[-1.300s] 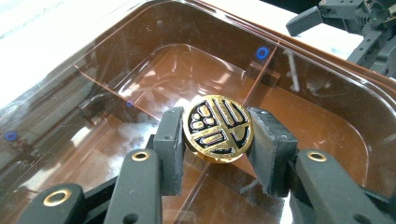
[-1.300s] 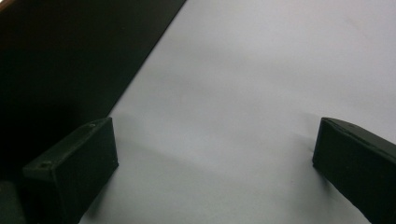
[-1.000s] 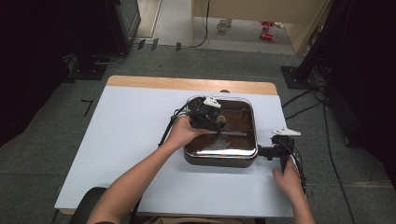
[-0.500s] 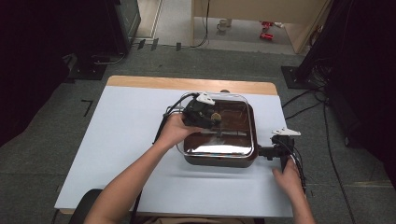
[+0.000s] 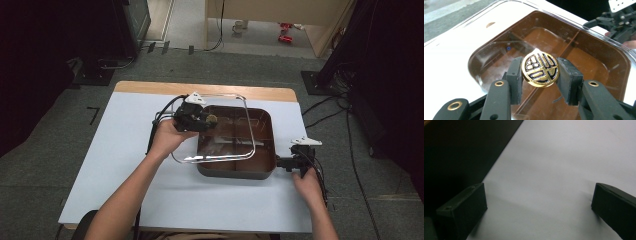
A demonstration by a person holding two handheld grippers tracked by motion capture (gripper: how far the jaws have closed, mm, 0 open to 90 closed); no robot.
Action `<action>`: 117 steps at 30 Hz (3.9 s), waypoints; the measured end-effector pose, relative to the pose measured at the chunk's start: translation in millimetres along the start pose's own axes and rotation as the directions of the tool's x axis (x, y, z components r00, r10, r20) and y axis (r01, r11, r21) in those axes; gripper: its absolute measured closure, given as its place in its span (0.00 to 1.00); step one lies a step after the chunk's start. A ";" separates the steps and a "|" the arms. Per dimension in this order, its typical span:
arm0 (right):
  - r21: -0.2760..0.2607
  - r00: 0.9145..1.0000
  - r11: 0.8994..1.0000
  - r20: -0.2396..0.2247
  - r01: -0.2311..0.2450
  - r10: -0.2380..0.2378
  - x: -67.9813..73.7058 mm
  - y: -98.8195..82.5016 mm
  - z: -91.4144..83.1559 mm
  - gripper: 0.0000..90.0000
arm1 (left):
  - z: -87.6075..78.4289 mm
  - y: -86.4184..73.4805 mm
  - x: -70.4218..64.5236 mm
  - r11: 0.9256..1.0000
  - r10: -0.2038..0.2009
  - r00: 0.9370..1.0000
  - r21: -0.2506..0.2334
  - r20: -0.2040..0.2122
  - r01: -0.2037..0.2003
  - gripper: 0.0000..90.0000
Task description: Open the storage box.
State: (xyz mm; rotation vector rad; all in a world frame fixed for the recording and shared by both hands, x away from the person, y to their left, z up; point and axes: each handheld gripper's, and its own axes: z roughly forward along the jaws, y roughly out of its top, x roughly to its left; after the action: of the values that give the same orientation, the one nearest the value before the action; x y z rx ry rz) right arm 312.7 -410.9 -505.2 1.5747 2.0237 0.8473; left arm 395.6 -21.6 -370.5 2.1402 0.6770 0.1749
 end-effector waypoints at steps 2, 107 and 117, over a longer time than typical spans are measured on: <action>0.000 1.000 1.000 0.000 0.000 0.000 0.0 0.0 0.0 0.00 | -6.4 -3.3 4.6 1.000 -0.013 1.000 -0.004 -0.016 0.013 0.66; 0.000 1.000 1.000 0.000 0.000 0.000 -0.1 0.1 0.1 0.00 | -75.3 -111.0 71.9 0.983 -0.184 0.961 -0.024 -0.208 0.183 0.30; 0.000 1.000 1.000 0.000 0.000 0.000 -0.1 0.1 0.1 0.00 | -71.0 -118.4 41.9 0.993 -0.120 0.975 -0.026 -0.188 0.118 0.28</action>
State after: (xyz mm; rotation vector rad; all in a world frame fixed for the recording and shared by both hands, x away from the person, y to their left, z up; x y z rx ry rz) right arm 312.8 -410.9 -505.2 1.5741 2.0239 0.8477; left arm 357.8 107.3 -423.2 2.0788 0.9089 0.3203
